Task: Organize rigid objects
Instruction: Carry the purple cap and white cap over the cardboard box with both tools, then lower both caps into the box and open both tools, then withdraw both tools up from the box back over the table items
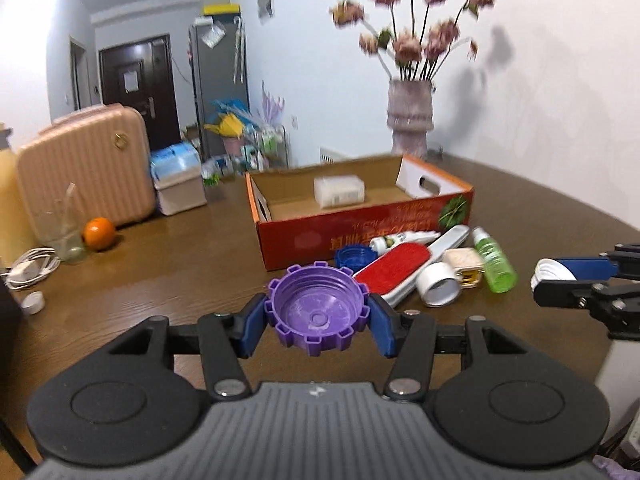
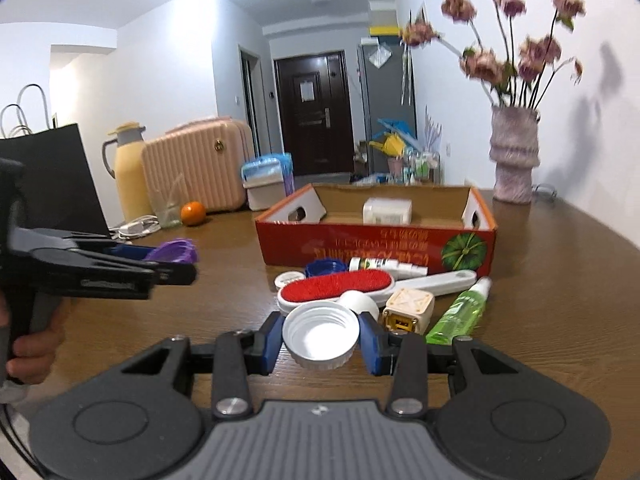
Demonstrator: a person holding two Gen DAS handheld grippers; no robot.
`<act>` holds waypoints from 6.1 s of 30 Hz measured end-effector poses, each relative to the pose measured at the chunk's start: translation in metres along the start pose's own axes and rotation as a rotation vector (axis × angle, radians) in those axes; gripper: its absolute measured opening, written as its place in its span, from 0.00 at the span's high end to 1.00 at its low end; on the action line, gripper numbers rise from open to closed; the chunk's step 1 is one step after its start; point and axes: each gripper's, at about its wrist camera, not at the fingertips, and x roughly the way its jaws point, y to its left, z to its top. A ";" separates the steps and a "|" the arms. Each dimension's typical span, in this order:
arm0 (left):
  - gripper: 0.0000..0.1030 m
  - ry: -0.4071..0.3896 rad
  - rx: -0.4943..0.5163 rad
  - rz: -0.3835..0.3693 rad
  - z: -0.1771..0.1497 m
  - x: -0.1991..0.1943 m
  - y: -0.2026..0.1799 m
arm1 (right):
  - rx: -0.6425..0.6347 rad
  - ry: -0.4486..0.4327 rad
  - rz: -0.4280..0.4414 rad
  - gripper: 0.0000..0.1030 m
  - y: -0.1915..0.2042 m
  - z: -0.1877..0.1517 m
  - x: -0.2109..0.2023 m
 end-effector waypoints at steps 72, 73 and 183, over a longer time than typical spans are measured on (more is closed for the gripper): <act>0.47 0.145 -0.112 0.001 0.181 0.330 0.055 | 0.007 0.092 -0.140 0.62 -0.172 0.181 0.288; 0.47 0.187 -0.105 -0.019 0.182 0.347 0.056 | 0.001 0.119 -0.153 0.62 -0.175 0.184 0.302; 0.00 -0.106 -0.110 0.093 -0.093 -0.035 -0.020 | -0.034 -0.063 -0.169 0.00 -0.024 -0.078 -0.042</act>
